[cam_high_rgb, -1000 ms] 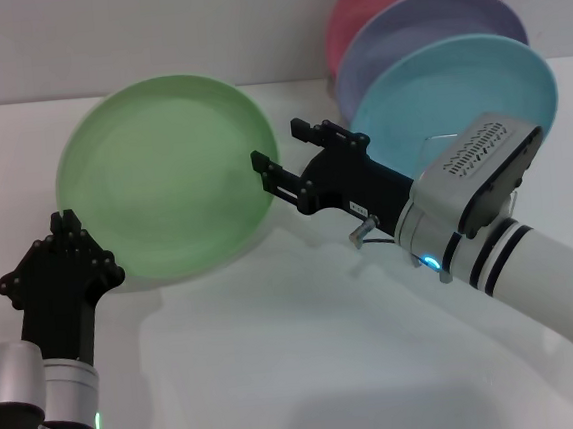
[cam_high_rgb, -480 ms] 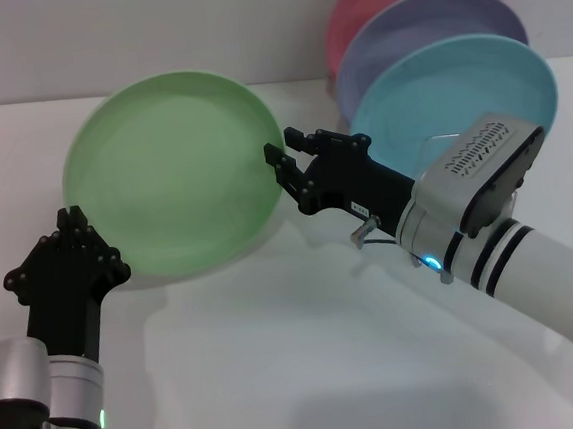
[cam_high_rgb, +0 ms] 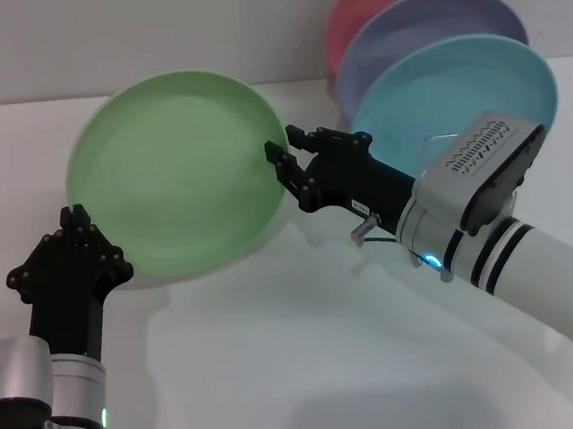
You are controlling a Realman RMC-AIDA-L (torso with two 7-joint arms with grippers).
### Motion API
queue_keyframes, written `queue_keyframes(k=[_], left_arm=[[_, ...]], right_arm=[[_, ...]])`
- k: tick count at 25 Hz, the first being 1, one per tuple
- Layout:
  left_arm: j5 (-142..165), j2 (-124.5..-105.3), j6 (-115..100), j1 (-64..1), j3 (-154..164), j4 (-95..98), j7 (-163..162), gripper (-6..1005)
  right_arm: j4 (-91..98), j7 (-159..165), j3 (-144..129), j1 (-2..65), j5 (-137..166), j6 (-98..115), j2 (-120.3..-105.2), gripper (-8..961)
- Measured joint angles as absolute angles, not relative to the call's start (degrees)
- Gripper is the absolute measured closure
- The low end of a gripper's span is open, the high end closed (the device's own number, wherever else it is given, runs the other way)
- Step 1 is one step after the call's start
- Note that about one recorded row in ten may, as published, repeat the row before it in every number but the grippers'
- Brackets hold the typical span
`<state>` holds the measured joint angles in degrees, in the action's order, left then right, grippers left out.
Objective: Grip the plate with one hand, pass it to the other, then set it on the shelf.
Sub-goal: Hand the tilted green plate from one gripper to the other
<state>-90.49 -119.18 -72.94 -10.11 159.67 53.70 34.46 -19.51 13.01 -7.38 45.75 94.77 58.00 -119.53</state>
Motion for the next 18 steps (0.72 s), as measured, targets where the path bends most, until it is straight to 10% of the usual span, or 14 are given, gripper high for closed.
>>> queue_keyframes(k=[18], left_arm=[[-90.74,-119.18,-72.76,-10.48,159.4,53.26,34.45,942]], right_arm=[[-19.92,13.01,-6.85,45.85,94.99,58.0,-119.53,810]])
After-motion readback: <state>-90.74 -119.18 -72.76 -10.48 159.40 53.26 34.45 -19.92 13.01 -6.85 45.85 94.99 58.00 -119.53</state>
